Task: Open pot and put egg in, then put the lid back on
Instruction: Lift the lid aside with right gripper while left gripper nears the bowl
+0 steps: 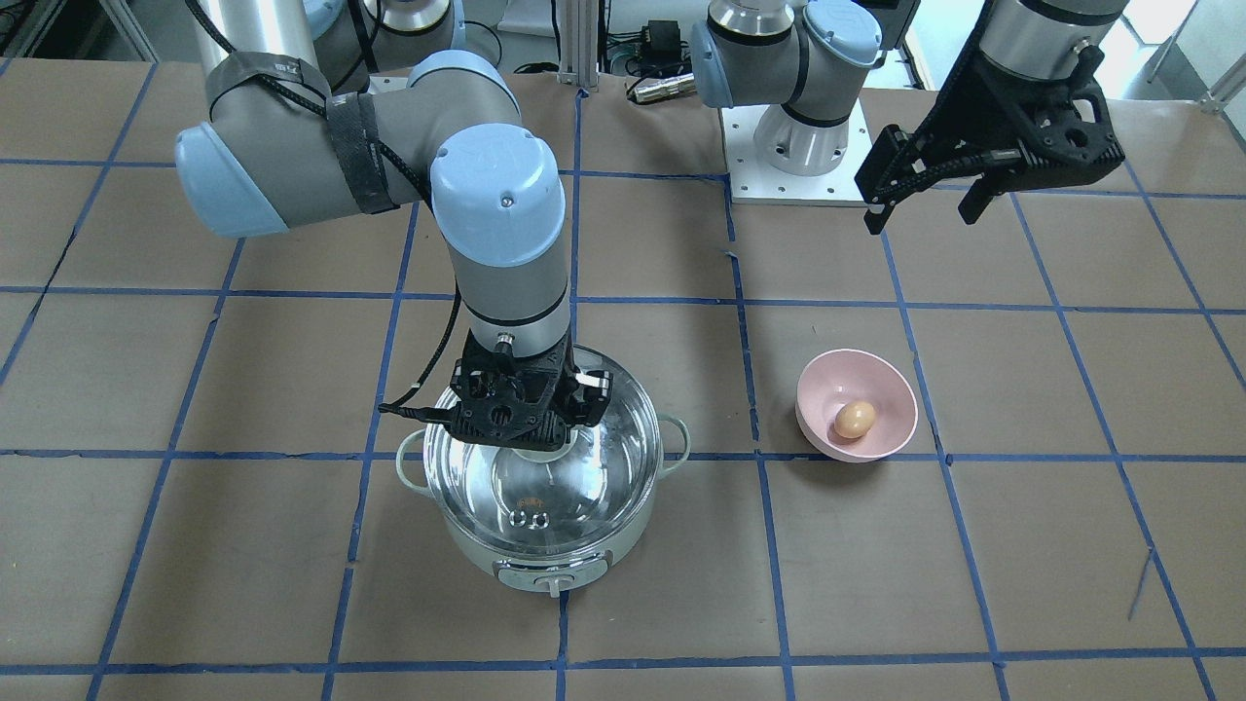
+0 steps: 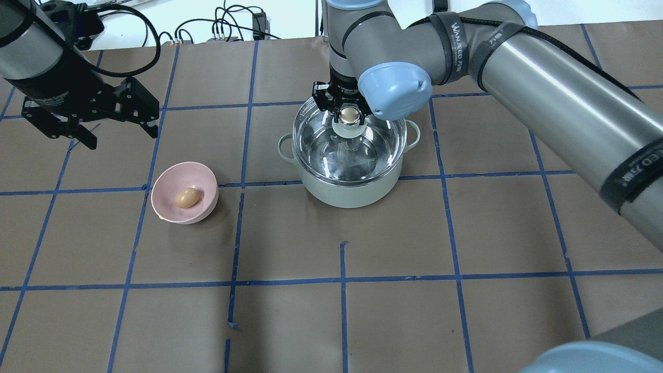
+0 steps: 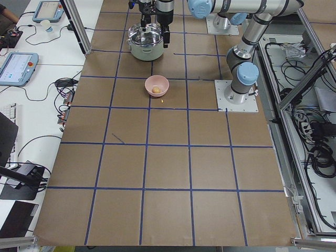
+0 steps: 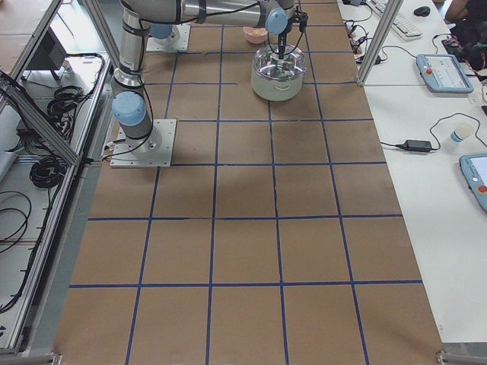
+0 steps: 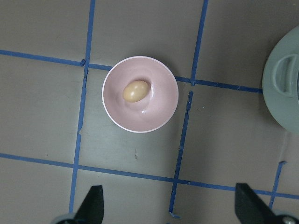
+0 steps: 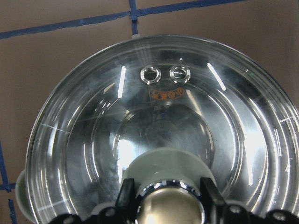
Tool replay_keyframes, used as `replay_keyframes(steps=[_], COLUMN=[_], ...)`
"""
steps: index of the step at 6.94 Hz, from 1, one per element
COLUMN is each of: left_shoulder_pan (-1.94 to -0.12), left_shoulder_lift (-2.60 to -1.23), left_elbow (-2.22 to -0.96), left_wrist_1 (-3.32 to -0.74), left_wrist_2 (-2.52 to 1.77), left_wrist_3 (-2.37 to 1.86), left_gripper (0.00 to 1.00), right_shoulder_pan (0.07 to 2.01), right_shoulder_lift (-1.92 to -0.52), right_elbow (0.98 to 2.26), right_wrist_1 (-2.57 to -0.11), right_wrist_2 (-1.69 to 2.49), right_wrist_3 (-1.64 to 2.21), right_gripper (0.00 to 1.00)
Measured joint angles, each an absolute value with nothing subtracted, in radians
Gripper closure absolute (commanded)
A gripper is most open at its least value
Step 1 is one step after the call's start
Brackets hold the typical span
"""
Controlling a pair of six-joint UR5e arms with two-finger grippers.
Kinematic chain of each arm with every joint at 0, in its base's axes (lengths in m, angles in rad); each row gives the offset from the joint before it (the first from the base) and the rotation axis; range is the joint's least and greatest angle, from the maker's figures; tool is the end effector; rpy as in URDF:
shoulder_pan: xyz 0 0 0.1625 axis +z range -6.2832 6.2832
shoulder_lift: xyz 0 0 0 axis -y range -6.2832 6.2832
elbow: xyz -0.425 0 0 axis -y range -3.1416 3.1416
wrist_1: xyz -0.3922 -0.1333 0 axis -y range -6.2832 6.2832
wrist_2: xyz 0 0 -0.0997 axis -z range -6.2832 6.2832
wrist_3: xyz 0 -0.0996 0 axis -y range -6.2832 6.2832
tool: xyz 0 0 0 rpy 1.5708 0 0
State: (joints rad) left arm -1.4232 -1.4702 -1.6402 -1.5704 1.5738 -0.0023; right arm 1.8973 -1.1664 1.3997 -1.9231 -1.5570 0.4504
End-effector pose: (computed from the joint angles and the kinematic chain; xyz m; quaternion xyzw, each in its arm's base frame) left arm -0.0651 -0.4668 0.5012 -0.0749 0.9971 -0.0156 0.0026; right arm 0.3391 -0.5816 0.3755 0.0614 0.9963 -0.0524 0.0289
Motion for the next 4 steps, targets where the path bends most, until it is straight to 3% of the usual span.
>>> replay_keyframes(steps=[4], left_shoulder_pan=[-1.359], left_shoulder_lift=[-1.486], left_elbow=[-1.738], left_wrist_1=[-1.456], left_wrist_2=[1.575], left_wrist_3=[0.113], left_gripper=[0.00], right_shoulder_pan=[1.842], right_shoulder_lift=[-1.370], right_elbow=[1.312], right_wrist_1=[-1.638], right_wrist_2=[-1.552], right_wrist_3=[0.419], right_gripper=[0.94])
